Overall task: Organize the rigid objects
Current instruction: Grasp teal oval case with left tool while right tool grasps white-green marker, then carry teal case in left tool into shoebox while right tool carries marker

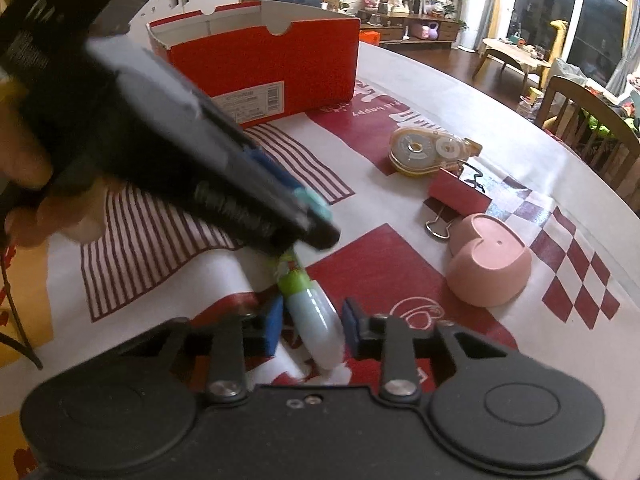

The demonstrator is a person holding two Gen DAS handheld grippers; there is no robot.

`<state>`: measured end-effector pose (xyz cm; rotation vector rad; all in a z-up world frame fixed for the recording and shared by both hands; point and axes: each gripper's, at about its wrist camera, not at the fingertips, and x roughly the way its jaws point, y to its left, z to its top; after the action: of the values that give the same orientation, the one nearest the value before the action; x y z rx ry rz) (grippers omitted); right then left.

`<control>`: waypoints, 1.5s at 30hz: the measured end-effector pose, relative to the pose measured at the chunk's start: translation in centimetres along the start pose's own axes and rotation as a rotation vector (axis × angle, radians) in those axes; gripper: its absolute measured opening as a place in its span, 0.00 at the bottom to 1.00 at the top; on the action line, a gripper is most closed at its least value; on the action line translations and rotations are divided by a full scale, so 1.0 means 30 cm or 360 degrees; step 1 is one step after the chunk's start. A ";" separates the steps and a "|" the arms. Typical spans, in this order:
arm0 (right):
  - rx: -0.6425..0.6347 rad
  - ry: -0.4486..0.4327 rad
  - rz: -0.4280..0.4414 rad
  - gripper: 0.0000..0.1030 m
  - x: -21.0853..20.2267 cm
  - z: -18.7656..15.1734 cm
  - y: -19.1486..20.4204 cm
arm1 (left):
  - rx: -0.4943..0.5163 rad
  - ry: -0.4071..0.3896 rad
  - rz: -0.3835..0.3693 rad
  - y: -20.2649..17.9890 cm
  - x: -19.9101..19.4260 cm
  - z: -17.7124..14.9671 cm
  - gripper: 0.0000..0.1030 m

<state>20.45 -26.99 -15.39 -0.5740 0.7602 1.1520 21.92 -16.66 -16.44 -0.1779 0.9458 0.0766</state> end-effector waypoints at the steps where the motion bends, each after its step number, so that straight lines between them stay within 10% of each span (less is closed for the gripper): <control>1: 0.0024 -0.0004 -0.0011 0.24 -0.003 -0.002 0.004 | -0.0006 -0.0009 0.0000 0.007 -0.009 0.004 0.37; 24: 0.0809 -0.0135 -0.0195 0.20 -0.139 0.022 0.036 | -0.0205 -0.0093 -0.0043 0.137 -0.220 0.030 0.37; 45: 0.0955 -0.0334 -0.0470 0.16 -0.262 0.227 0.157 | -0.0101 -0.0155 -0.0173 0.285 -0.363 0.046 0.37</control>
<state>15.90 -25.06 -5.09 -0.0535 0.7622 0.6492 15.43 -7.86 -7.82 -0.2814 0.8358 0.0150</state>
